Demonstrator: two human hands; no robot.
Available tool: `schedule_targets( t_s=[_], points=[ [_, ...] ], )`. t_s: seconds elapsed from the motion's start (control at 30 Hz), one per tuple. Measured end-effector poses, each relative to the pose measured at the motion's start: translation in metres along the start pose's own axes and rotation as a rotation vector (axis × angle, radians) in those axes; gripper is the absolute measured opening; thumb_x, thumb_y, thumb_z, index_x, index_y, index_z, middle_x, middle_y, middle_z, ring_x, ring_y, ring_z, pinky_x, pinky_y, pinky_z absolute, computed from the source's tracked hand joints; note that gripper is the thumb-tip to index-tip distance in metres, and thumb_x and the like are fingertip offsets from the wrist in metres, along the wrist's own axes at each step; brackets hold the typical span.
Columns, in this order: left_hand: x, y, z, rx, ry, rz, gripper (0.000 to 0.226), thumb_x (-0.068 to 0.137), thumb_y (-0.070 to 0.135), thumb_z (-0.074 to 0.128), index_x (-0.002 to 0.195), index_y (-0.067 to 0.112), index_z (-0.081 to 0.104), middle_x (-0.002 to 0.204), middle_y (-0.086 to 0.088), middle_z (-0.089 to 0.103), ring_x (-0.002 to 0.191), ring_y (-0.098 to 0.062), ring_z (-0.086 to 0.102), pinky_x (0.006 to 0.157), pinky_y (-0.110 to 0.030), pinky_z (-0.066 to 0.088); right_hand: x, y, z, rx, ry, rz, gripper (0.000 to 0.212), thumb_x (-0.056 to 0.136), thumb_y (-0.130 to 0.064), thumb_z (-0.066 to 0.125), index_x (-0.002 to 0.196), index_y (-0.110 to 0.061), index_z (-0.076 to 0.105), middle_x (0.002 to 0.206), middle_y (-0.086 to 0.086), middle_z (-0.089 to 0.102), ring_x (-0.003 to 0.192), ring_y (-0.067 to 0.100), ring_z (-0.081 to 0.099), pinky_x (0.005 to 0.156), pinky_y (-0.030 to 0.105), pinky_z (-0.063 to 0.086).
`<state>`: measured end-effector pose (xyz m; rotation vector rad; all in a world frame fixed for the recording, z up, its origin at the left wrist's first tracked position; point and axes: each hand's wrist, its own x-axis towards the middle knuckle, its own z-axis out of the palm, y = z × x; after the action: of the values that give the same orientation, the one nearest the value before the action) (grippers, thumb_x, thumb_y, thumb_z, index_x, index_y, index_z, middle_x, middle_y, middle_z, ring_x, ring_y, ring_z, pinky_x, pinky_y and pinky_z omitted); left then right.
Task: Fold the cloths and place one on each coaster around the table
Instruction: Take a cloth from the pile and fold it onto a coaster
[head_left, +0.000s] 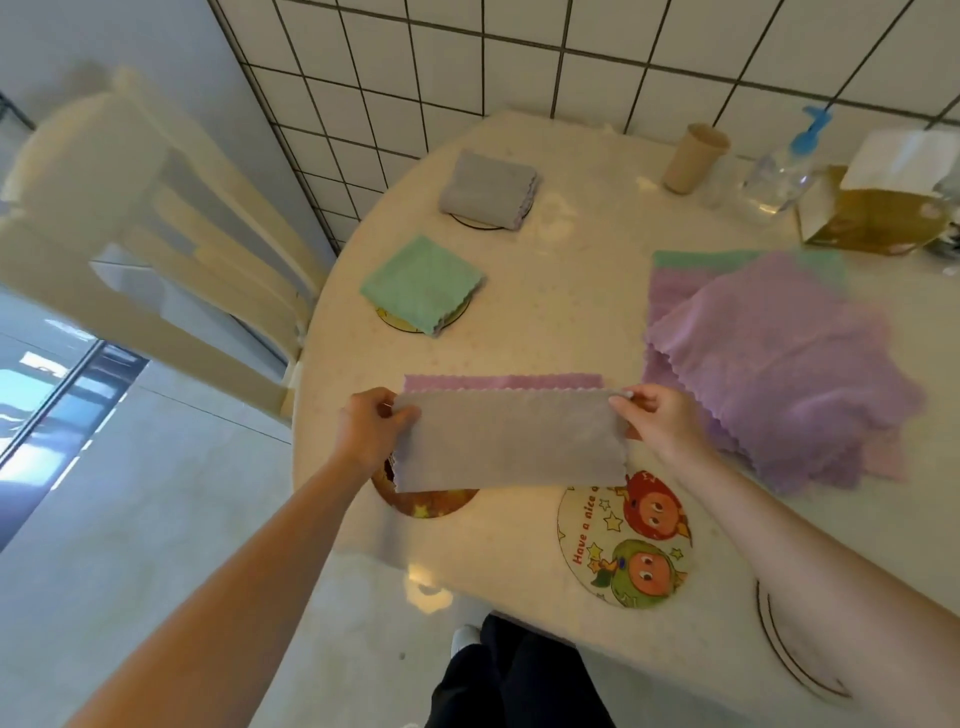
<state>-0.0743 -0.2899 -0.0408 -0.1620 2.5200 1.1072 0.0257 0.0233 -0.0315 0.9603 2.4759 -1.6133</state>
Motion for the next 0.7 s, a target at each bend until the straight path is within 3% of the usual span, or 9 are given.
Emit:
schedule_targets(
  t_s=[0.1,0.2,0.3,0.47,0.57,0.7],
  points=[
    [0.028,0.002,0.009,-0.059,0.050,-0.122,0.032,0.084,0.026,0.069,0.062,0.008,0.056,0.059,-0.005,0.049,0.060,-0.023,0.044,0.059,-0.032,0.036,0.037,0.003,0.009,0.023,-0.048,0.087,0.006,0.087,-0.017,0.066,0.083,-0.019,0.061,0.082,-0.003,0.066,0.082,0.021,0.066,0.077,0.043,0.058],
    [0.046,0.000,0.018,-0.038,0.062,-0.201,0.034,0.085,0.028,0.068,0.068,0.000,0.064,0.059,-0.009,0.053,0.058,-0.023,0.047,0.057,-0.031,0.038,0.064,0.011,0.016,-0.009,-0.037,0.142,0.007,0.086,-0.016,0.066,0.080,-0.016,0.062,0.083,0.005,0.068,0.082,0.029,0.068,0.075,0.050,0.057],
    [0.057,0.002,0.025,0.008,0.073,-0.218,0.030,0.085,0.029,0.069,0.077,0.001,0.071,0.068,-0.012,0.063,0.057,-0.022,0.052,0.056,-0.029,0.042,0.077,0.014,0.021,-0.064,-0.020,0.163,0.009,0.084,-0.017,0.068,0.081,-0.012,0.062,0.080,0.010,0.068,0.075,0.032,0.068,0.069,0.051,0.058],
    [0.065,0.003,0.027,0.053,0.105,-0.202,0.027,0.084,0.034,0.070,0.075,0.008,0.071,0.073,-0.011,0.068,0.063,-0.025,0.059,0.064,-0.039,0.052,0.084,0.015,0.025,-0.119,0.023,0.167,0.014,0.080,-0.018,0.072,0.072,-0.014,0.062,0.075,0.012,0.069,0.070,0.033,0.068,0.064,0.052,0.058],
    [0.065,0.005,0.026,0.076,0.103,-0.189,0.027,0.086,0.037,0.066,0.074,0.012,0.068,0.068,-0.009,0.065,0.058,-0.025,0.058,0.057,-0.034,0.050,0.088,0.019,0.026,-0.157,0.024,0.148,0.013,0.079,-0.021,0.072,0.074,-0.014,0.064,0.076,0.010,0.070,0.071,0.030,0.068,0.067,0.051,0.057],
    [0.069,0.006,0.027,0.206,0.081,-0.130,0.030,0.090,0.036,0.061,0.079,0.010,0.067,0.071,-0.011,0.064,0.061,-0.029,0.060,0.058,-0.036,0.050,0.088,0.018,0.025,-0.258,-0.001,0.084,0.012,0.083,-0.023,0.068,0.080,-0.013,0.064,0.081,0.007,0.070,0.078,0.025,0.067,0.074,0.046,0.056]
  ],
)
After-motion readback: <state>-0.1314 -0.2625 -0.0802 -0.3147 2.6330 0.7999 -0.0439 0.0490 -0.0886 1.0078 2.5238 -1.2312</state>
